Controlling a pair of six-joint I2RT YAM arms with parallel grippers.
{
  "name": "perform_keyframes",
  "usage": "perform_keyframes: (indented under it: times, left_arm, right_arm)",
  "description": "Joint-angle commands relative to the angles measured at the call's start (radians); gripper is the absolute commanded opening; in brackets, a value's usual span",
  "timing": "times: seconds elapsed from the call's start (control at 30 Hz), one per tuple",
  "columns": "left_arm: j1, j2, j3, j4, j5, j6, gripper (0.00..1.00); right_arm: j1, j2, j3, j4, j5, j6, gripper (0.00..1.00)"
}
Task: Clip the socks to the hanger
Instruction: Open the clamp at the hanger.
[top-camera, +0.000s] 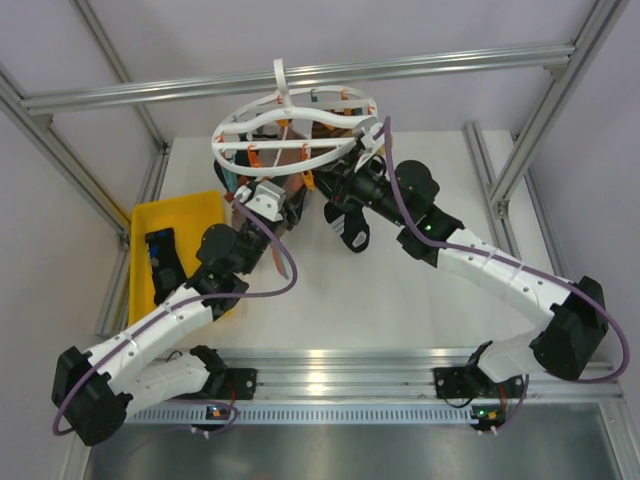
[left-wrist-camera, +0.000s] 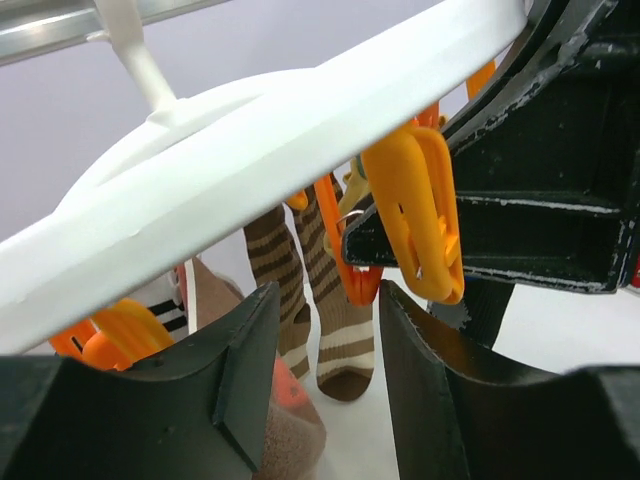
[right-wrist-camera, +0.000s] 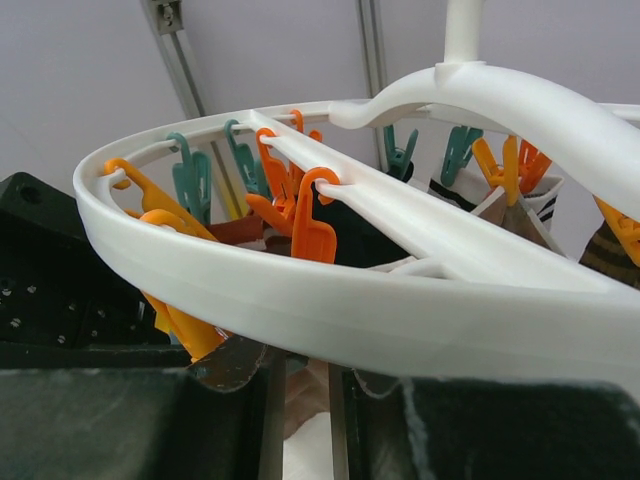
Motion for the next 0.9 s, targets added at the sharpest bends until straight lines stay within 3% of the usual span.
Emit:
perform_keyframes:
  times: [0.0,0.43,0.6,0.63,0.7,0.77,0.8,0.87]
  left_arm:
    - [0.015,0.015,0.053,0.111,0.042,-0.018,0.49]
    - [0.029,0.04,0.056,0.118,0.169,-0.037,0.42]
    - [0.047,0.038,0.064,0.097,0.19,-0.051,0.17]
    - [0.052,0.037,0.064,0.094,0.19,-0.058,0.06]
    - [0.065,0.035,0.064,0.088,0.201,-0.083,0.0]
    - [0.09,0.034,0.065,0.079,0.215,-0.118,0.0]
    - [0.099,0.031,0.068,0.074,0.242,-0.133,0.0]
    - [0.125,0.029,0.071,0.053,0.267,-0.176,0.0]
  right_arm:
    - [0.032,-0.027,0.053,0.022,-0.071,0.037,0.0]
    - [0.032,-0.027,0.058,0.043,-0.128,0.084,0.0]
    - [0.029,-0.027,0.057,0.048,-0.142,0.093,0.0]
    - [0.032,-0.03,0.055,0.048,-0.142,0.093,0.03]
    - [0.031,-0.032,0.053,0.049,-0.136,0.09,0.12]
    - [0.028,-0.035,0.053,0.052,-0.133,0.084,0.18]
    - [0.028,-0.037,0.053,0.054,-0.127,0.081,0.32]
    - [0.019,-0.041,0.052,0.057,-0.122,0.076,0.43]
